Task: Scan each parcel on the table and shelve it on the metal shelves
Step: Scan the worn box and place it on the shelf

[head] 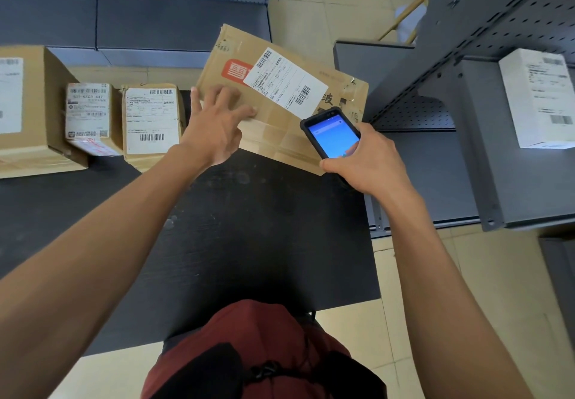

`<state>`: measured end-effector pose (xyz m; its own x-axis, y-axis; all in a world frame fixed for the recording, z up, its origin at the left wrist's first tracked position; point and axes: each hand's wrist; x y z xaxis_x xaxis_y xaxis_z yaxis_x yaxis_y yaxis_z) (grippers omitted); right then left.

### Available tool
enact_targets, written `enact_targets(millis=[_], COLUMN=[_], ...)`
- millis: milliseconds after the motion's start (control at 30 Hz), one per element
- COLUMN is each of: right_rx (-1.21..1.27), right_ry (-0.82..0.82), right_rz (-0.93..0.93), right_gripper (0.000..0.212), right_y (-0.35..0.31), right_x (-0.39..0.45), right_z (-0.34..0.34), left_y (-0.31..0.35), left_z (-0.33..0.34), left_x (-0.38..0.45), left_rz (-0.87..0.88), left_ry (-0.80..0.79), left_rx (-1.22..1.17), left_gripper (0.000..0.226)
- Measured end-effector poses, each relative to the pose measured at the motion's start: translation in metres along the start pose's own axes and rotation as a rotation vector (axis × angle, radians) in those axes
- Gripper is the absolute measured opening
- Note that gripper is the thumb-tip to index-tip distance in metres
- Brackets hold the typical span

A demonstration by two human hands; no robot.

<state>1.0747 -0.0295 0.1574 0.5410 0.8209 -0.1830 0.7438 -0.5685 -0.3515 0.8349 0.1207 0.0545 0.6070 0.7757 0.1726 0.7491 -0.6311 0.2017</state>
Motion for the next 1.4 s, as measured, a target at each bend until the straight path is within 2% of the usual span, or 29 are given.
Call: enact_targets(millis=[467, 700, 900, 1000, 1133, 1400], right_rx=[-0.036, 0.023, 0.116, 0.041, -0.116, -0.147], right_ry=[0.001, 0.000, -0.027, -0.026, -0.035, -0.160], right_rz=[0.012, 0.044, 0.091, 0.053, -0.010, -0.003], right_gripper=[0.063, 0.075, 0.090, 0.097, 0.098, 0.097], right_y=[0.009, 0.015, 0.032, 0.047, 0.065, 0.086], right_x=[-0.001, -0.017, -0.048, -0.065, -0.088, -0.115], right_z=[-0.005, 0.007, 0.056, 0.097, 0.150, 0.208], left_y=[0.001, 0.002, 0.006, 0.013, 0.019, 0.026], left_z=[0.000, -0.003, -0.005, -0.003, 0.001, 0.013], left_x=[-0.001, -0.002, -0.010, -0.028, -0.067, -0.114], left_rz=[-0.006, -0.006, -0.010, -0.069, -0.179, -0.275], left_ry=[-0.006, -0.014, 0.023, 0.087, 0.123, 0.077], left_rx=[-0.007, -0.010, -0.022, -0.066, -0.183, -0.257], left_gripper=[0.049, 0.050, 0.051, 0.054, 0.059, 0.058])
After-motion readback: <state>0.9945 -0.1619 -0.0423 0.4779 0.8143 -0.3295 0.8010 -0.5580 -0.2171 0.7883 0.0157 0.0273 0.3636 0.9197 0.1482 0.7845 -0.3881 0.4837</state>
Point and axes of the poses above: each hand's wrist, its own x-axis towards the middle knuckle, its own z-axis out of the palm, y = z × x, and after that the axes turned 10 degrees about y, right-handed
